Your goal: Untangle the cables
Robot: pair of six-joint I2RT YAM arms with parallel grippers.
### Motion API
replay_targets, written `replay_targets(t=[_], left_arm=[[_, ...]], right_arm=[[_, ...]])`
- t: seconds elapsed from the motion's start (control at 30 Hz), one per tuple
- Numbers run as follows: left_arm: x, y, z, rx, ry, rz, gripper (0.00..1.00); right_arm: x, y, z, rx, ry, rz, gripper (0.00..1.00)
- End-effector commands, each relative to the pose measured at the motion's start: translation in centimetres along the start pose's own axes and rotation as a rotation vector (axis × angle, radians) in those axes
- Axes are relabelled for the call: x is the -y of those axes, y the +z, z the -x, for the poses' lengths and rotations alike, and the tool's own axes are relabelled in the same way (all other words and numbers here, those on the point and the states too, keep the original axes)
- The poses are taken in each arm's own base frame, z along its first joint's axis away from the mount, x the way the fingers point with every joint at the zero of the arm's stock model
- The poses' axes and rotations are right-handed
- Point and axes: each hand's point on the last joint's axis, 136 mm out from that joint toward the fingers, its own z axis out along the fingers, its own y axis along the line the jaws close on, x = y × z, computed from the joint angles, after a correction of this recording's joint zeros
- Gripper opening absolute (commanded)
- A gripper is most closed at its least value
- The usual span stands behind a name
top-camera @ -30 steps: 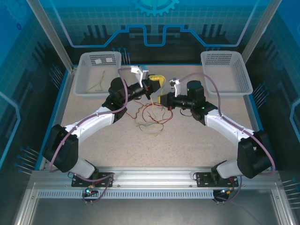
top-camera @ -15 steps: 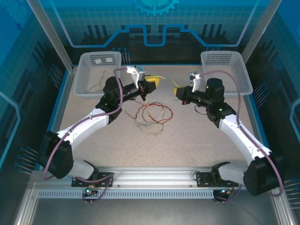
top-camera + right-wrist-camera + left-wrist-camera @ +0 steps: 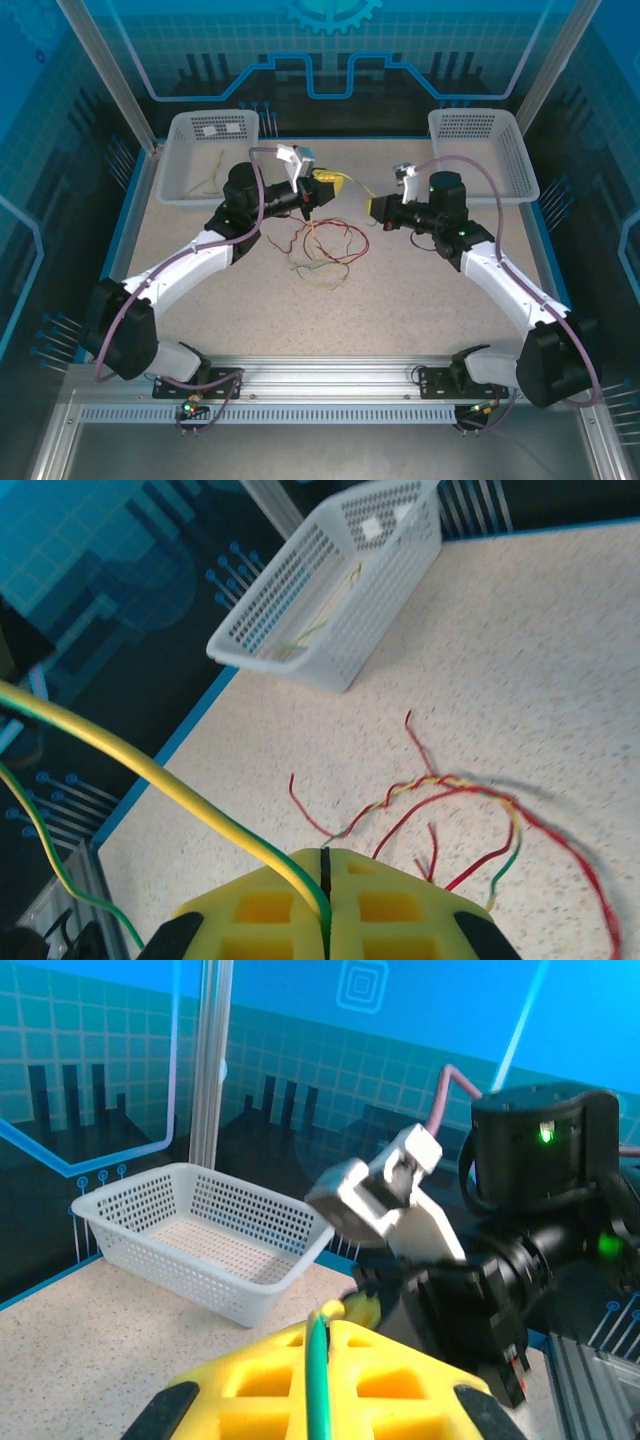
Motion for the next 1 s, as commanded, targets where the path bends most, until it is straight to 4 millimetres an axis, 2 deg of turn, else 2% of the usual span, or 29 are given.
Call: replay_targets(t=[0.0, 0.17, 0.3, 0.43, 0.63, 0.67, 0.73, 0.87, 0.97], left_arm=[[-1.3, -0.1, 2.0, 0.077, 0.027, 0.051, 0.0], [-2.8, 0.0, 1.8, 0.07, 0.037, 0.131, 0.0], [-3.3, -0.3, 1.8, 0.058, 0.061, 0.165, 0.0], [-2.8, -0.8, 2.2, 0.066, 0.068, 0.16, 0.0], [-5.4, -2.4, 2.4, 0.103, -0.009, 0.242, 0.0], [-5.8, -2.5, 2.2, 0.084, -0.003, 0.265, 0.0], [-6.0, -2.7, 1.8, 0.055, 0.003, 0.283, 0.0], [-5.9, -3.6, 1.1, 0.032, 0.014, 0.306, 0.0], [-6.6, -4.9, 0.3, 0.014, -0.001, 0.356, 0.0]], right_arm=[[0.0, 1.8, -2.8, -0.055, -0.018, 0.013, 0.0], [0.0, 3.5, -5.0, -0.087, -0.003, 0.036, 0.0], [-0.3, 4.3, -5.7, -0.1, -0.021, 0.046, 0.0], [0.3, 4.3, -5.2, -0.101, -0.017, 0.014, 0.0], [-0.3, 3.8, -3.9, -0.087, -0.038, 0.002, 0.0], [-0.9, 3.5, -2.4, -0.058, -0.05, -0.001, 0.0], [-1.1, 2.9, -1.5, -0.033, -0.055, -0.023, 0.08], [-2.0, 1.1, 0.6, 0.021, -0.093, -0.067, 0.46], [-2.5, -0.8, 2.3, 0.076, -0.139, -0.12, 0.61]])
